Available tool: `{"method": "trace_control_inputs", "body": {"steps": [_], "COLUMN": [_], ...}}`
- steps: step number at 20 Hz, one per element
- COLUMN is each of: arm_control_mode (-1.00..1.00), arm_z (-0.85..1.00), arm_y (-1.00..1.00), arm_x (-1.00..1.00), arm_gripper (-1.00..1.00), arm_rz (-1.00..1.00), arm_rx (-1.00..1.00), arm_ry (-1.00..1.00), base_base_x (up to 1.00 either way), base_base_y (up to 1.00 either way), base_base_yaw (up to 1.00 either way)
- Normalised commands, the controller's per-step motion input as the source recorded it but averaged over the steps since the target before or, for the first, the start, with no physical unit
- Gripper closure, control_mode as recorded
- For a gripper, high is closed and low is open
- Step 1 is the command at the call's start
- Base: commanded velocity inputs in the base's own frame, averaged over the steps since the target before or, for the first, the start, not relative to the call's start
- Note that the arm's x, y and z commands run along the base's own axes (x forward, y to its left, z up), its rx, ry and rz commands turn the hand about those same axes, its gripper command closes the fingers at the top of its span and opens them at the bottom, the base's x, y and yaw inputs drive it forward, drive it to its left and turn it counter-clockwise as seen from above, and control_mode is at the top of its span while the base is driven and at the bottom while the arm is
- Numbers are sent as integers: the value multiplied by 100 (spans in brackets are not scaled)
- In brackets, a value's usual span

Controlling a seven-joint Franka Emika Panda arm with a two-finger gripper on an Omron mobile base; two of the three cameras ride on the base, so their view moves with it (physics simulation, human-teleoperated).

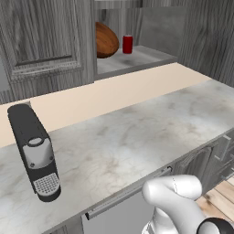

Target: Pick the mug and place it in the sink. Pick the bowl and place it in the open cabinet and then close the cabinet.

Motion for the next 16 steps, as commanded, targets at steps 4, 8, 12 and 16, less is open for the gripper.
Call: {"method": "trace_control_inputs", "body": {"steps": [4, 8, 12, 16], "arm_control_mode": [-100, -100, -100, -100], "arm_z": [-9, -46, -55, -56], "arm_y": [-52, -44, -16, 0], "arm_x": [-1, 0, 4, 24], "arm_gripper": [-100, -100, -100, -100], "arm_rz": [0, -5, -16, -22], "arm_rx": [28, 43, 31, 22], "arm_ry": [1, 5, 1, 0], "base_base_x": [0, 0, 0, 0], "base_base_y": [0, 0, 0, 0], "base_base_yaw": [0, 0, 0, 0]}}
